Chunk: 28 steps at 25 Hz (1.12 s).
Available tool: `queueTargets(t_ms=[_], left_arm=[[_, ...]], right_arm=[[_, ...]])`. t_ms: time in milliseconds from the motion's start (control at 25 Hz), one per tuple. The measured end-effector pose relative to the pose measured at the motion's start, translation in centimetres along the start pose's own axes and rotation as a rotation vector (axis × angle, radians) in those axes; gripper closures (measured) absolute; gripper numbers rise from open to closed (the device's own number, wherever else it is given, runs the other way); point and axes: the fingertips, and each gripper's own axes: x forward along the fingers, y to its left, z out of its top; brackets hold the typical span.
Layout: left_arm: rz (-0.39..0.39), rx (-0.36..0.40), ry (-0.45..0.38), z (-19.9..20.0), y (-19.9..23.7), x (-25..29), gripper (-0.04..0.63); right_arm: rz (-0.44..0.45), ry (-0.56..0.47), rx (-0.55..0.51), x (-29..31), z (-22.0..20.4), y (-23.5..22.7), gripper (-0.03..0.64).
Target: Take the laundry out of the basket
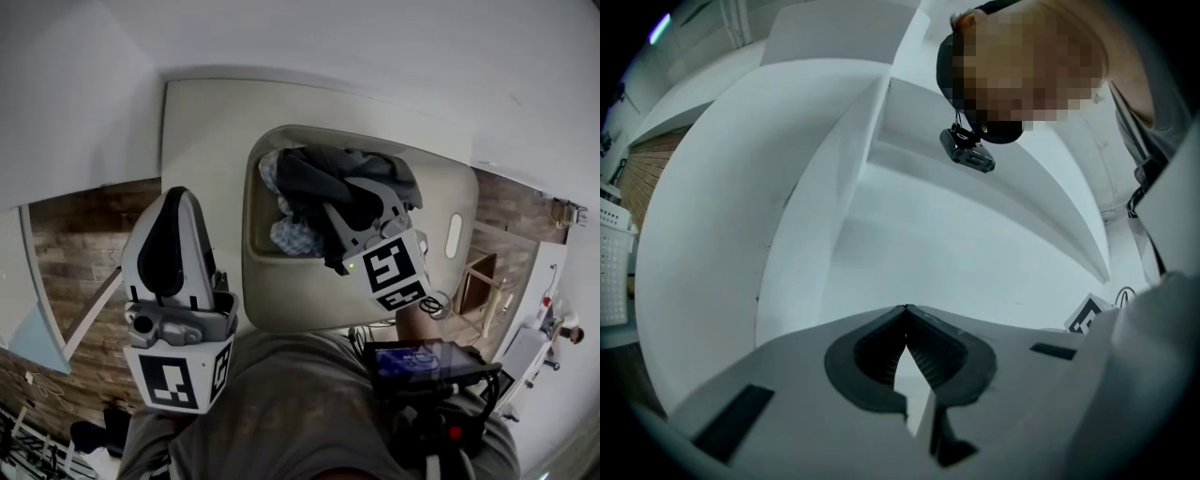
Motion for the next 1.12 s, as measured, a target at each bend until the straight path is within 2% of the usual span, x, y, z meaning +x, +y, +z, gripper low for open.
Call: queueTargets(t_ms=[40, 120, 320, 520, 760, 880, 1120], left_arm=[[0.001, 0.002, -0.005, 0.2, 0.0, -0.2, 0.588], [0.0, 0.01, -0.017, 0.8, -0.2, -0.6, 0.588], [-0.02, 0.043, -0.051, 2.8, -1.5, -2.1, 0.588], [-0.068, 0.072, -0.079, 4.6, -4.1, -4.2, 0.588], [-0.172, 0.105, -0.084, 5.3, -9.6, -7.0, 0.588], [-0.207, 0.137, -0.101, 5.8, -11.5, -8.1, 0.588], [-0.225, 0.179, -0.138, 6.8, -14.1, -11.0, 0.588]], right_arm=[[0.008, -0.003, 0.007, 0.1, 0.0, 0.0, 0.512], [0.02, -0.016, 0.037, 0.0, 0.2, -0.2, 0.533], [-0.023, -0.1, 0.178, -2.1, 0.4, -1.4, 0.548], [-0.123, -0.293, 0.286, -6.6, 1.5, -3.1, 0.551], [-0.229, -0.558, 0.387, -13.7, 3.3, -4.5, 0.551], [-0.258, -0.678, 0.404, -16.8, 5.0, -5.4, 0.551], [-0.289, -0.842, 0.387, -23.1, 8.0, -6.1, 0.551]])
